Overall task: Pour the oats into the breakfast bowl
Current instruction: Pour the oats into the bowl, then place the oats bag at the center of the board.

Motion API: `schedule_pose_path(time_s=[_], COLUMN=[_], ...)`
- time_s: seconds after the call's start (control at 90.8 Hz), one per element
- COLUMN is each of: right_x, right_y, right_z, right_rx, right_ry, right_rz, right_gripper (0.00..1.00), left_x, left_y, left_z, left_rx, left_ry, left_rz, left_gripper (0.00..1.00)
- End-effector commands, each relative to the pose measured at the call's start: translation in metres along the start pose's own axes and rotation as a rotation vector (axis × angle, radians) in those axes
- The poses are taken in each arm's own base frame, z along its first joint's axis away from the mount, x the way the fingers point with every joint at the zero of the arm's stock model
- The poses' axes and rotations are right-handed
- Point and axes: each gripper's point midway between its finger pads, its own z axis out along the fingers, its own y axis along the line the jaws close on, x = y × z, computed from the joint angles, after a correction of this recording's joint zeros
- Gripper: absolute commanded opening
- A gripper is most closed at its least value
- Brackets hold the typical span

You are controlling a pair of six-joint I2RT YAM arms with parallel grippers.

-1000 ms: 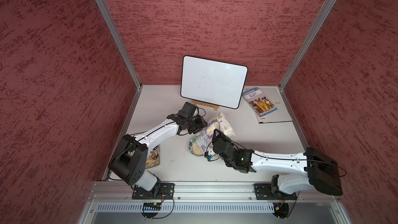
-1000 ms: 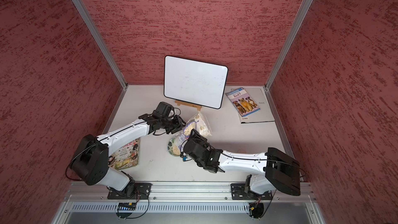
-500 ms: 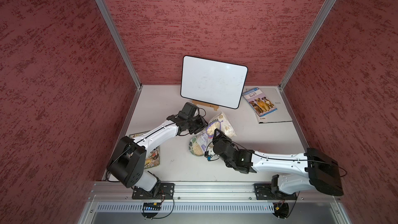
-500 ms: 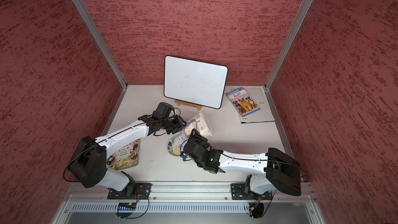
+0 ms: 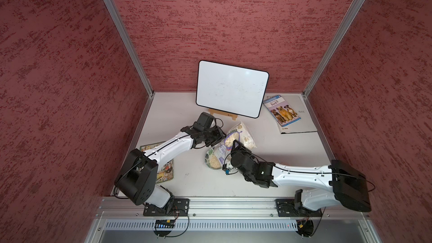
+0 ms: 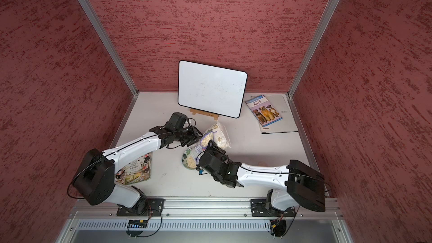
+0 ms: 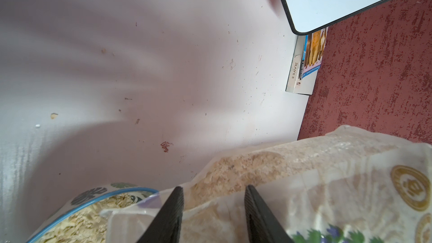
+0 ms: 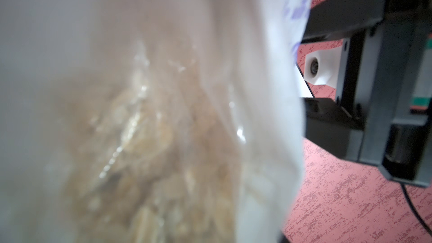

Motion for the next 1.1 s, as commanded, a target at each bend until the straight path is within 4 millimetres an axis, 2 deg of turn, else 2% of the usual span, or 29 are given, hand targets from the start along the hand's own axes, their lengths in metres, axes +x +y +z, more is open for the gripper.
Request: schedule_pose_path(time_s=[0.0,0.198,0.364,0.848,1.091], right_x=[0.027,0.029,0.026,0.024,0.028], right_y=[-0.072,-0.072,-0.067,-0.026,-0.024], right_z=[-0.023,-0.024,-0.025,-0.028,-0.031], right_rx=[0.208,0.199,0.168,0.051,0.03], right_ry=[0.02,0.009,-0.018,-0.038,-0.041], right_rz=[0.253,0.296,0.362,0.484,0.566], right_gripper=[0.0,0.0,0.0,0.0,0.0], left_x=[0.015,0.015,0.012,0.009,0.006], left_y=[-0.014,-0.008,-0.01,-0.017,-0.017], left_z=[0.002,0.005,-0.006,-0.033,-0.04], left_rx=[0.056,0.039,0.037,0.038,0.034], left_ry=[0.089,0.095,0.065,0.007,-0.007], left_rz=[0.05,0.041,0.04,0.045,0.043], left_gripper=[0.45,0.45,0.45,0.48,0.49])
